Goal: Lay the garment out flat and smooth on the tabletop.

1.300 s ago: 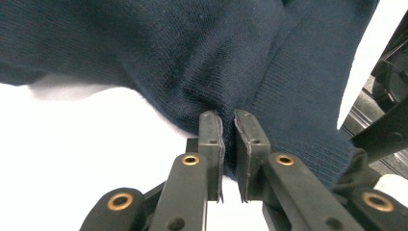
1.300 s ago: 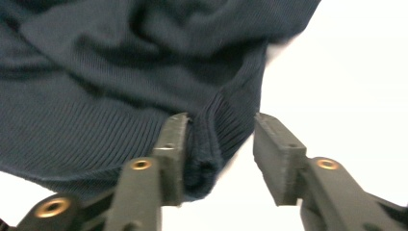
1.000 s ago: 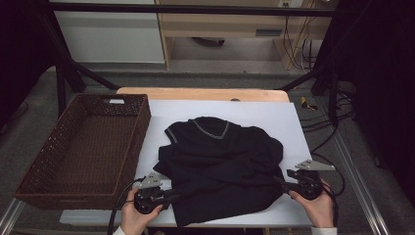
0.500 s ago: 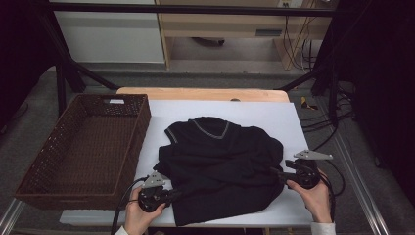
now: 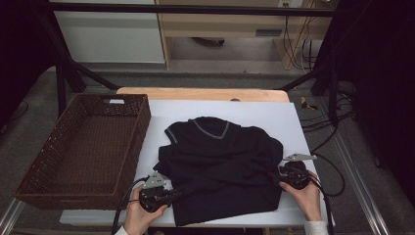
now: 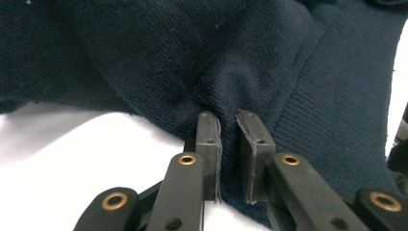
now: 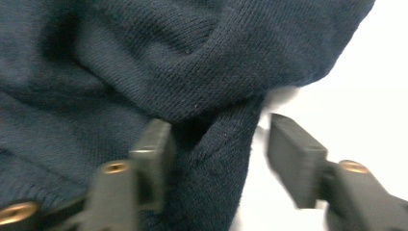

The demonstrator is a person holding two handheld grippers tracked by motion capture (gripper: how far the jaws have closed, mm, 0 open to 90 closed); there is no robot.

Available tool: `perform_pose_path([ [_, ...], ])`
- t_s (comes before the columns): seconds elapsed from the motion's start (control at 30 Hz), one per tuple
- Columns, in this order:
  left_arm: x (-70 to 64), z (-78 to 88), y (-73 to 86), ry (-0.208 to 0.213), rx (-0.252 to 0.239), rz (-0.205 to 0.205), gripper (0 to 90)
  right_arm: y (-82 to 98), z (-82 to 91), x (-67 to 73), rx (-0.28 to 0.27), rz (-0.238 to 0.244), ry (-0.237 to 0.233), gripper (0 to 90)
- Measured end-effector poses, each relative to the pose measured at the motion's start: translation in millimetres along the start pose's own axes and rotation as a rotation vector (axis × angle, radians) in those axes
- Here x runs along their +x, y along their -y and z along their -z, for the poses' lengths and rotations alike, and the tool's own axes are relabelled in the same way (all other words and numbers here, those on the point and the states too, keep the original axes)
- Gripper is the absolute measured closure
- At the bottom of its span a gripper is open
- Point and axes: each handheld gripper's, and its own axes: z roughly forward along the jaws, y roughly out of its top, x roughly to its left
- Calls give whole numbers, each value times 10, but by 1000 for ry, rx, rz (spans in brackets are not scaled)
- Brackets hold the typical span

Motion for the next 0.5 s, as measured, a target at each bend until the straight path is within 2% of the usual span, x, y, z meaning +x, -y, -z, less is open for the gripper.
perform_pose_path([
  [0.03,0,0,0,0,0,0,807,0,3,10,2,4,12,532],
  [0.07,4,1,0,1,1,0,807,0,3,10,2,4,12,532],
  [0.1,6,2,0,3,-1,2,823,-4,22,25,12,-10,14,717],
  [0.17,10,18,-6,13,6,3,834,-8,61,35,36,-14,5,825],
  [0.27,-7,145,-17,18,24,-8,842,18,163,49,56,2,-13,841],
  [0.33,-31,309,-18,23,12,-11,844,82,301,35,49,2,-31,843],
  [0.4,-64,479,-20,2,9,-23,844,184,465,9,40,-14,-61,842],
  [0.43,-86,549,-11,-3,16,-26,844,246,536,-2,37,-28,-87,840],
  [0.5,-142,638,23,-6,39,-33,842,384,610,7,76,-31,-148,823],
])
